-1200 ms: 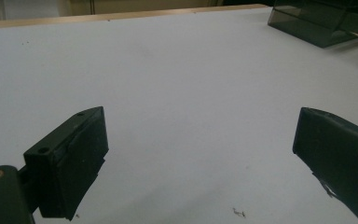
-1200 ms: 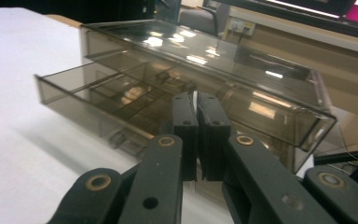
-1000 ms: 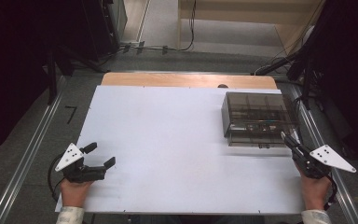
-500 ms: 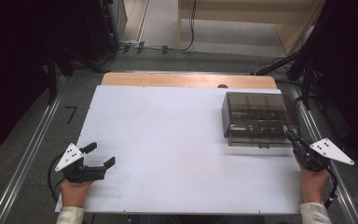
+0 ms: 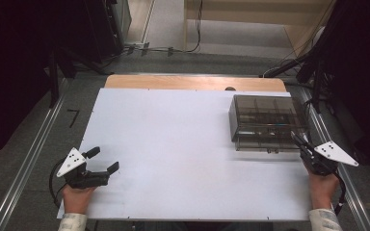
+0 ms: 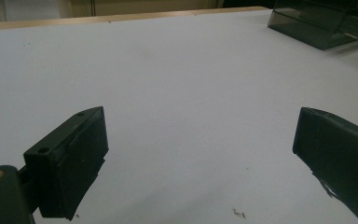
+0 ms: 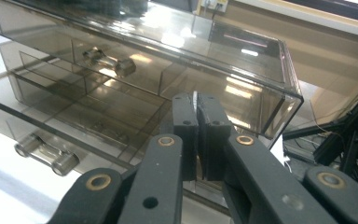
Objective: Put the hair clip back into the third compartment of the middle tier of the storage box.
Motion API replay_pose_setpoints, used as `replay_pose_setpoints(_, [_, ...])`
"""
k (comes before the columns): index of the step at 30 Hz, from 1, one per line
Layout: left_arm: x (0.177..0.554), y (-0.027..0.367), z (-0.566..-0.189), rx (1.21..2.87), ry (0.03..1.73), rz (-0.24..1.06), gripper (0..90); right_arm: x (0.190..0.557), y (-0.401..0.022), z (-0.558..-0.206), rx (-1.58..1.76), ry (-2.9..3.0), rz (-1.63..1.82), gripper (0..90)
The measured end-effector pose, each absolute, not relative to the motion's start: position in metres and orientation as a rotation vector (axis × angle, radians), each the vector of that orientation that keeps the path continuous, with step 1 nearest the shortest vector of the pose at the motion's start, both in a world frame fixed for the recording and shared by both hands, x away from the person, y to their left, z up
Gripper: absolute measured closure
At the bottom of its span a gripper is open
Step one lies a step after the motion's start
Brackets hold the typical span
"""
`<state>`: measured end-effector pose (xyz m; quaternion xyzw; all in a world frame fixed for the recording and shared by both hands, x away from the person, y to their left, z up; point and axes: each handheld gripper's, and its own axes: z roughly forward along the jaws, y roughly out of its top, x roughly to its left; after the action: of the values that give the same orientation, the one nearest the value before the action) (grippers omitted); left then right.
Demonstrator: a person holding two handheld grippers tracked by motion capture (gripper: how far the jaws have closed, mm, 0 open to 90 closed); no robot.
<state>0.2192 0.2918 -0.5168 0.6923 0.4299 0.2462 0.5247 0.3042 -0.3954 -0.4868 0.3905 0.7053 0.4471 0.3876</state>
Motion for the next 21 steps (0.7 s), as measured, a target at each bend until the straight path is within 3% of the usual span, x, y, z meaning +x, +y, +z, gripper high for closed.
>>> replay_pose_setpoints(21, [0.2192, 0.2919, -0.5169, 1.653, 1.029, 0.589, 3.8, 0.3099, -0.3946, -0.4934, 1.041, 1.846, 1.089, 84.5])
